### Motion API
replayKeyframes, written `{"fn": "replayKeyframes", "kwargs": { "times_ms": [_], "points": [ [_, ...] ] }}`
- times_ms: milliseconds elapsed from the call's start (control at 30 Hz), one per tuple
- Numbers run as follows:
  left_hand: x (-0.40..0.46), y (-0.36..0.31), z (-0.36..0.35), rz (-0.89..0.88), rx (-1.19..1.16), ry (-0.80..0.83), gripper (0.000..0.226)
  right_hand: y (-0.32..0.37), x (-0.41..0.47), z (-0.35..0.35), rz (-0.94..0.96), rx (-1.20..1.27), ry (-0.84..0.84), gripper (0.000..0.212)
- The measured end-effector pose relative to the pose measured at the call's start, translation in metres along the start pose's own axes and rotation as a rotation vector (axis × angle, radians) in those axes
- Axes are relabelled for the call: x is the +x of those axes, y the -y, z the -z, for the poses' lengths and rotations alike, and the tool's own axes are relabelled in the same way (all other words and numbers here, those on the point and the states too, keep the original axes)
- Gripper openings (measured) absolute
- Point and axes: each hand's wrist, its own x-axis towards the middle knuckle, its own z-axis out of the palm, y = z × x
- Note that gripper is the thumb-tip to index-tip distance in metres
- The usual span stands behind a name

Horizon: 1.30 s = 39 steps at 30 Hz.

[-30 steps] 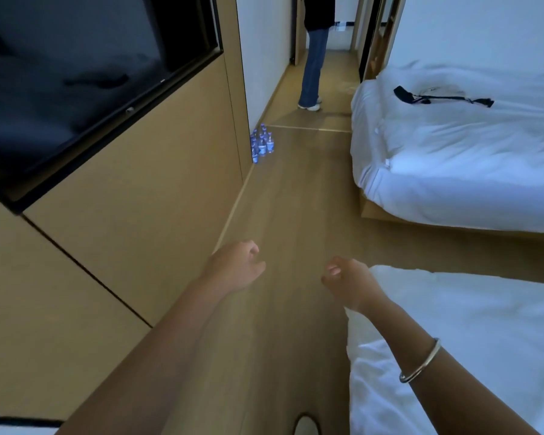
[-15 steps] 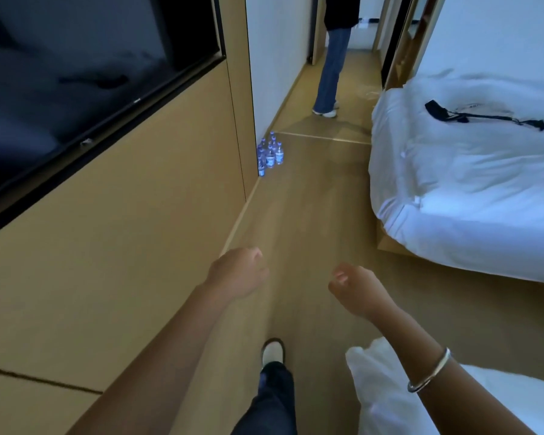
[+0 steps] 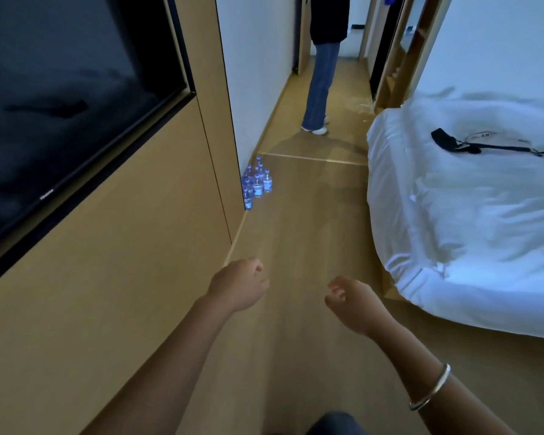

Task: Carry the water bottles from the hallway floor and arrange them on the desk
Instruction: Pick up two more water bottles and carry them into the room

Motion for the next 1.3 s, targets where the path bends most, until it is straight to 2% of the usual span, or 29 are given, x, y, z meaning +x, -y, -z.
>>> {"fn": "replayKeyframes", "kwargs": {
  "times_ms": [333,467,667,800,1000,1167,1300],
  "points": [
    [0.204,-0.046,0.018,0.035,0.002,0.010,0.039,-0.022,0.213,0.060,0.036,-0.093,0.040,0.041],
    [0.286,-0.083,0.030,0.128,-0.081,-0.001,0.008,-0.034,0.300,0.101,0.049,-0.133,0.076,0.039],
    [0.377,-0.113,0.051,0.173,-0.096,-0.017,0.008,-0.036,0.414,0.156,0.095,-0.208,0.131,0.040],
    [0.430,-0.108,0.061,0.245,-0.118,-0.023,0.031,-0.027,0.470,0.169,0.120,-0.188,0.164,0.040],
    [0.532,-0.094,0.065,0.295,-0.180,-0.014,0.037,-0.007,0.573,0.176,0.147,-0.208,0.249,0.042],
    [0.645,-0.081,0.097,0.299,-0.203,-0.009,0.027,0.028,0.686,0.185,0.154,-0.222,0.235,0.040],
    [0.734,-0.074,0.135,0.258,-0.186,0.036,0.028,0.064,0.774,0.195,0.154,-0.251,0.247,0.038]
  ]
}}
